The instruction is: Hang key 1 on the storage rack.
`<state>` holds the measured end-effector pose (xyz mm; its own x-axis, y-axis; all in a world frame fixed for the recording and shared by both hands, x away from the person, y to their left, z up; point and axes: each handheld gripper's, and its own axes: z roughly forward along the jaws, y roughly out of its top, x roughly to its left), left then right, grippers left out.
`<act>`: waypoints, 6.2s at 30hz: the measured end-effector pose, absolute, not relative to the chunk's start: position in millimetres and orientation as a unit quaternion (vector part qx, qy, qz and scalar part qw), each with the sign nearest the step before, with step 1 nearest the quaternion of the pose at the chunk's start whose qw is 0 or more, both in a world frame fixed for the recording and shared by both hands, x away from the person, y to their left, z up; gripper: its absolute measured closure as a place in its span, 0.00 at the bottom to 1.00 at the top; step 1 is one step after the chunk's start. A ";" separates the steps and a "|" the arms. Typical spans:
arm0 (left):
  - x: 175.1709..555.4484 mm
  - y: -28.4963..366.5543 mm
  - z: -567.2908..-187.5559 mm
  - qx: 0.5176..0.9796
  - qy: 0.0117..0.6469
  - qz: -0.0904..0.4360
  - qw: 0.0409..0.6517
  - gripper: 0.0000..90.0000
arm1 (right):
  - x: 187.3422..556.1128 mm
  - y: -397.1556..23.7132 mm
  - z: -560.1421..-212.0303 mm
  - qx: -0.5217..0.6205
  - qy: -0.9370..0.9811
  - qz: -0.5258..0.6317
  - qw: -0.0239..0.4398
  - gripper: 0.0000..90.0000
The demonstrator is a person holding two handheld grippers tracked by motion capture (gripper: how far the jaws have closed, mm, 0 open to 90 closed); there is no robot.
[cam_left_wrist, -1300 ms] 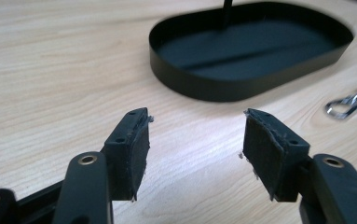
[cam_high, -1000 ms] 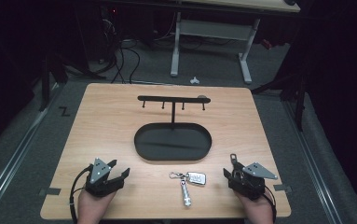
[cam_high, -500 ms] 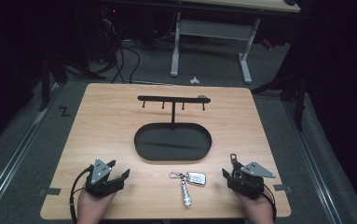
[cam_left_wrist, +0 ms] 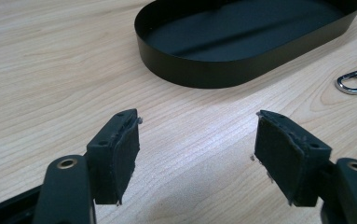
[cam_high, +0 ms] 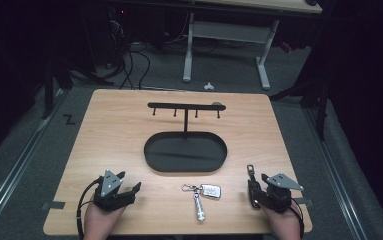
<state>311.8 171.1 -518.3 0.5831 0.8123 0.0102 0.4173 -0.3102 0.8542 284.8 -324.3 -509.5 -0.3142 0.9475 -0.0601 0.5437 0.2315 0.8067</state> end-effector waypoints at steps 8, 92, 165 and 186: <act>312.2 171.0 -518.6 0.776 0.398 0.224 0.436 0.34 | 282.3 -344.0 -508.1 0.526 0.723 0.329 0.304 0.46; 310.6 168.4 -519.7 0.788 0.365 0.191 0.457 0.33 | 385.5 -316.3 -452.2 0.632 0.773 0.064 0.007 0.52; 309.0 162.7 -521.2 0.795 0.349 0.184 0.460 0.33 | 396.3 -283.0 -486.9 0.525 0.851 -0.005 -0.001 0.89; 307.8 162.8 -520.1 0.791 0.347 0.193 0.466 0.32 | 375.7 -294.8 -415.4 0.535 0.843 0.044 0.031 0.89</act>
